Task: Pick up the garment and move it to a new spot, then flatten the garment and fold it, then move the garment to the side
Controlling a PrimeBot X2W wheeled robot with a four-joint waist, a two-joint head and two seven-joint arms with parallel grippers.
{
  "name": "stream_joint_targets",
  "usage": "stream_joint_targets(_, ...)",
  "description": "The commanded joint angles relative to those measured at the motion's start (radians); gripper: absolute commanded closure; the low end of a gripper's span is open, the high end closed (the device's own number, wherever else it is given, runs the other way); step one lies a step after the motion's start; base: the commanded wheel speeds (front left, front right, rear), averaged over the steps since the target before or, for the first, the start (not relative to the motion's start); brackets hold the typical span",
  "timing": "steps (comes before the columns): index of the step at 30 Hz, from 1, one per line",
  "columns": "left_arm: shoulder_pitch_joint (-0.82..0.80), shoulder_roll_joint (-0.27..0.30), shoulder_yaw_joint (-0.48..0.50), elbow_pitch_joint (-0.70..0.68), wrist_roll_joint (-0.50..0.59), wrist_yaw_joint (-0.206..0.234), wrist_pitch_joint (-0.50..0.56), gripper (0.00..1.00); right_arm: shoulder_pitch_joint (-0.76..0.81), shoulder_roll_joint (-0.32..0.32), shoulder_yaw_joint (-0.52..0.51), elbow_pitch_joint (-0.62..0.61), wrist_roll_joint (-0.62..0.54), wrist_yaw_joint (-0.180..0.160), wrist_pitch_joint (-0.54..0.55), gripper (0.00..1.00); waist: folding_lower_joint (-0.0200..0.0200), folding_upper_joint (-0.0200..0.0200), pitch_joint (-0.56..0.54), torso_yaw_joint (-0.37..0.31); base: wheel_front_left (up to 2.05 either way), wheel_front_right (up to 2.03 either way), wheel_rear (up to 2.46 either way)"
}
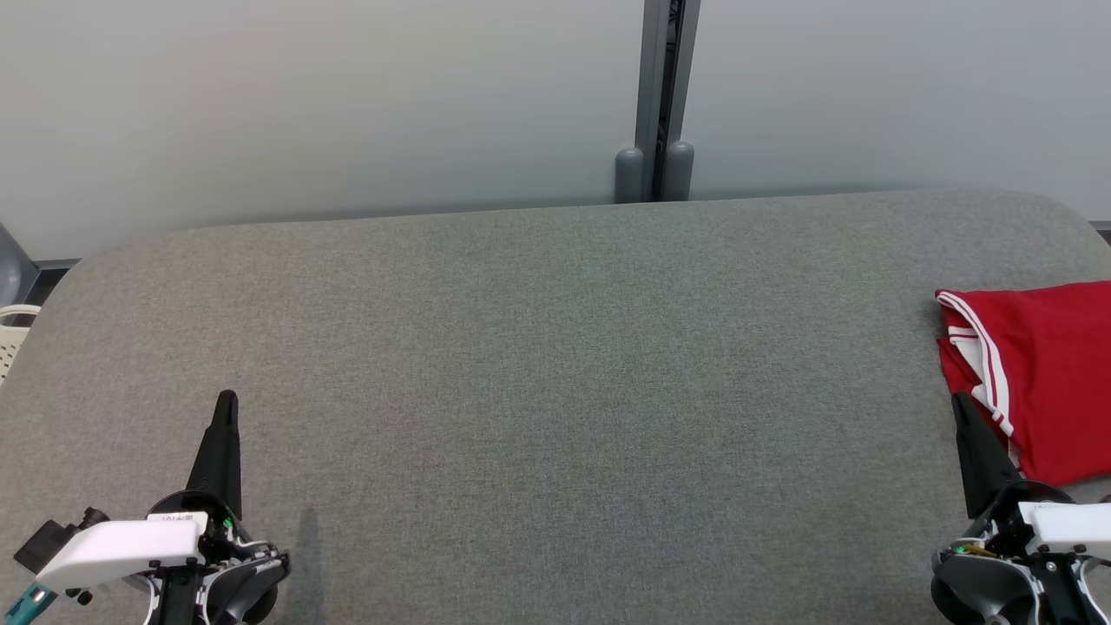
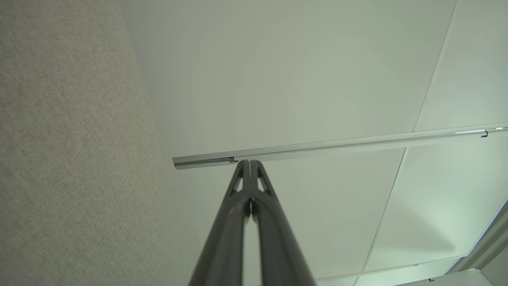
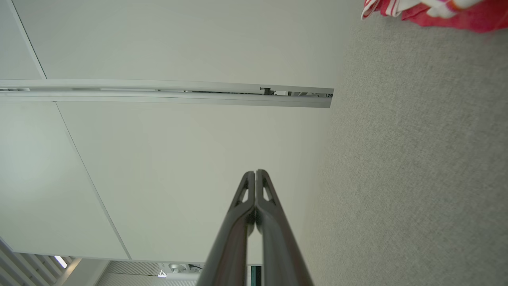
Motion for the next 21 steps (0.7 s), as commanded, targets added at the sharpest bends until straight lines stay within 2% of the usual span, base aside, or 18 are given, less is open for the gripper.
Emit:
stream_joint_targets(1,-0.014,0.002,0.004,0.001,-0.002,-0.004,0.003,1.00,-0.008,-0.008,-0.002,0.002,0.002,0.001,0.003,1.00,0.0000,0.0000,0.000,0.000,0.00,0.00,0.00)
stream_joint_targets(21,-0.014,0.002,0.004,0.001,-0.002,-0.004,0.003,1.00,-0.007,-0.008,-0.002,0.002,0.002,0.001,0.002,1.00,0.0000,0.0000,0.000,0.000,0.00,0.00,0.00)
